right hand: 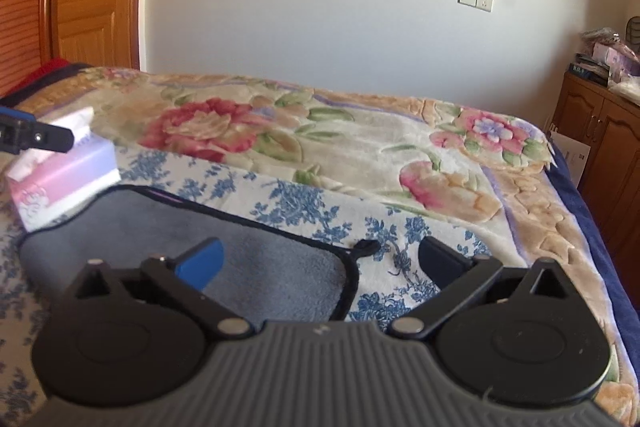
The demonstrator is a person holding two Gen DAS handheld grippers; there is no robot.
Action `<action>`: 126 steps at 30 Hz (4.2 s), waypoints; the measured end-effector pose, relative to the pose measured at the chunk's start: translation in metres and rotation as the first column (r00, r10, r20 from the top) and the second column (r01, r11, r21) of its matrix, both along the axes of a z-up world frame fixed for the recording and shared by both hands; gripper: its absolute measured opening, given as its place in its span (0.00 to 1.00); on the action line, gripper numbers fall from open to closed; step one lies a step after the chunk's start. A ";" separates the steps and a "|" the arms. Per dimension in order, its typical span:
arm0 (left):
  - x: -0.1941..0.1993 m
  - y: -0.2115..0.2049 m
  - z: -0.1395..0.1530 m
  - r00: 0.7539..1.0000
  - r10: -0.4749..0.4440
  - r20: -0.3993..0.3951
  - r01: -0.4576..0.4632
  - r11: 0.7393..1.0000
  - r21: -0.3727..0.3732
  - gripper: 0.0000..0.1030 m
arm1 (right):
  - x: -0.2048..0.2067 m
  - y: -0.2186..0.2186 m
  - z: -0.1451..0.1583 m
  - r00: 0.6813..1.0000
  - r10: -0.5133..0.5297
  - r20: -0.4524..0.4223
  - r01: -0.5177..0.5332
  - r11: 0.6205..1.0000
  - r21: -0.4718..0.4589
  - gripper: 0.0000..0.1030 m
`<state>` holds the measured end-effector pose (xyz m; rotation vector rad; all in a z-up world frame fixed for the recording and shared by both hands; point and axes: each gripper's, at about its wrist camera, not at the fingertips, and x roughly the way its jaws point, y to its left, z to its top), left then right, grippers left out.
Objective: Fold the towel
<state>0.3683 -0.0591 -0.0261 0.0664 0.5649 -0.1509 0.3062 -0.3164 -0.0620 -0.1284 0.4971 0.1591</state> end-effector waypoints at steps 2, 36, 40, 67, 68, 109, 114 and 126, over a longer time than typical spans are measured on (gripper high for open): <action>-0.007 -0.003 0.007 1.000 -0.010 0.004 0.010 1.000 0.009 1.00 | -0.005 0.001 0.006 1.000 0.004 -0.003 -0.004 1.000 0.004 1.00; -0.132 -0.007 0.092 0.995 -0.078 0.068 0.074 0.996 0.056 1.00 | -0.125 0.006 0.078 0.996 -0.037 0.084 0.032 0.997 0.068 1.00; -0.149 -0.004 0.103 0.993 -0.083 0.082 0.079 0.995 0.056 1.00 | -0.137 0.007 0.085 0.995 -0.032 0.095 0.026 0.998 0.066 1.00; -0.246 0.008 0.124 0.991 -0.085 0.104 0.080 0.996 0.049 1.00 | -0.214 0.015 0.095 0.994 -0.037 0.106 0.030 0.997 0.069 1.00; -0.248 0.008 0.122 0.991 -0.086 0.102 0.082 0.995 0.049 1.00 | -0.216 0.015 0.094 0.994 -0.037 0.106 0.029 0.997 0.068 1.00; -0.336 0.041 0.053 0.997 -0.014 0.070 0.013 1.000 0.017 1.00 | -0.281 0.017 0.054 0.994 -0.093 0.058 0.083 0.984 0.155 1.00; -0.338 0.046 0.047 0.995 0.015 0.096 -0.018 0.999 0.035 1.00 | -0.287 0.018 0.047 0.994 -0.093 0.055 0.084 0.985 0.150 1.00; -0.346 0.062 0.026 0.989 0.051 0.139 -0.054 0.998 0.018 1.00 | -0.295 0.016 0.045 0.988 -0.111 0.110 0.095 0.985 0.144 1.00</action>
